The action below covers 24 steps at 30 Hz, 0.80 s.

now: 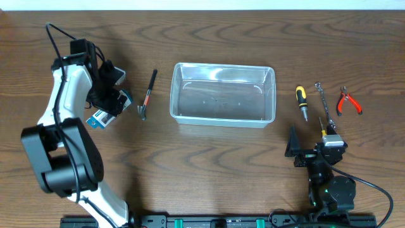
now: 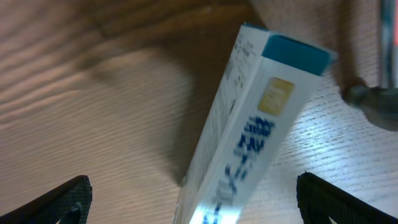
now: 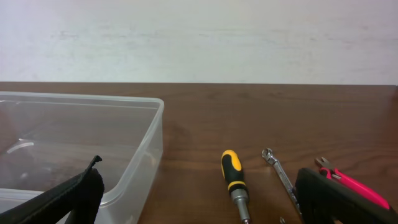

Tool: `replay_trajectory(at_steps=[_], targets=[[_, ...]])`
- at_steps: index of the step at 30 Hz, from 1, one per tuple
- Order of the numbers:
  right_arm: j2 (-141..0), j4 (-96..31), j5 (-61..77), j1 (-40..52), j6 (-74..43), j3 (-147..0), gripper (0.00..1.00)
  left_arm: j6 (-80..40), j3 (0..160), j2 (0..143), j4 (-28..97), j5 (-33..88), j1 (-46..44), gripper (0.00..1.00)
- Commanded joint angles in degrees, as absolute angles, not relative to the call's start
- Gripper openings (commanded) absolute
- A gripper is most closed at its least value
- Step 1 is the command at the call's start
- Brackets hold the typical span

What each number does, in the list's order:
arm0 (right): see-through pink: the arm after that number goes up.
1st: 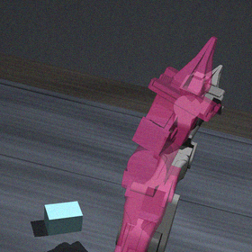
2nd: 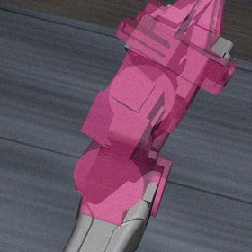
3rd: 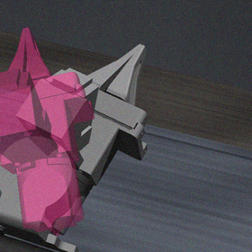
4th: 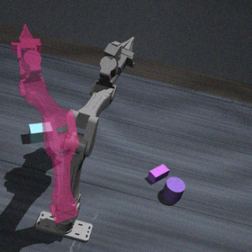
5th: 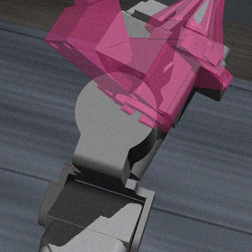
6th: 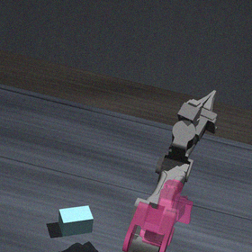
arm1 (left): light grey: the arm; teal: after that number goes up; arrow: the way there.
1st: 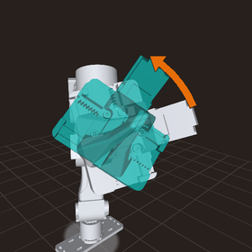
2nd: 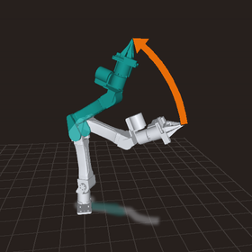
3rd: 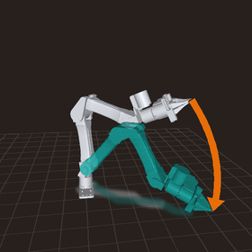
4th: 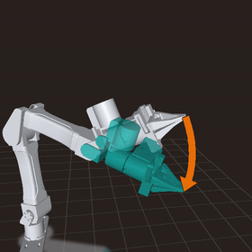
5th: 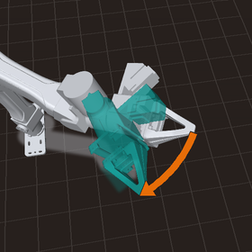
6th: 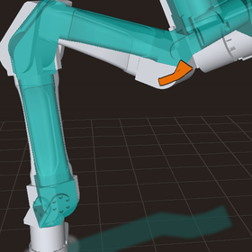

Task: Pack container
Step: 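Lift the box with the left gripper and carry it over the container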

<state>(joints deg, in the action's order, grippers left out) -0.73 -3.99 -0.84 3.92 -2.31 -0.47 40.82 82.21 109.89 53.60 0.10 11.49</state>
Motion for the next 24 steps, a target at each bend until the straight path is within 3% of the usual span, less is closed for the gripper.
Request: replay_trajectory(at_steps=[1, 10, 13, 18, 22, 24], targets=[[-0.4, -4.1, -1.1, 3.4, -1.7, -0.3, 0.99, 41.6, 81.3, 112.4, 53.7, 1.1, 11.7, 0.94], [-0.4, -4.1, -1.1, 3.3, -1.7, -0.3, 0.99, 41.6, 81.3, 117.6, 53.2, 1.1, 11.7, 0.93], [-0.4, -4.1, -1.1, 3.3, -1.7, -0.3, 0.99, 41.6, 81.3, 117.9, 52.6, 1.1, 11.7, 0.82], [-0.4, -4.1, -1.1, 3.3, -1.7, -0.3, 0.99, 41.6, 81.3, 117.9, 51.3, 0.9, 11.7, 0.47], [-0.4, -4.1, -1.1, 3.3, -1.7, -0.3, 0.99, 41.6, 81.3, 117.9, 50.4, 0.9, 11.7, 0.40], [-0.4, -4.1, -1.1, 3.3, -1.7, -0.3, 0.99, 41.6, 81.3, 117.9, 50.2, 0.9, 11.7, 0.31]])
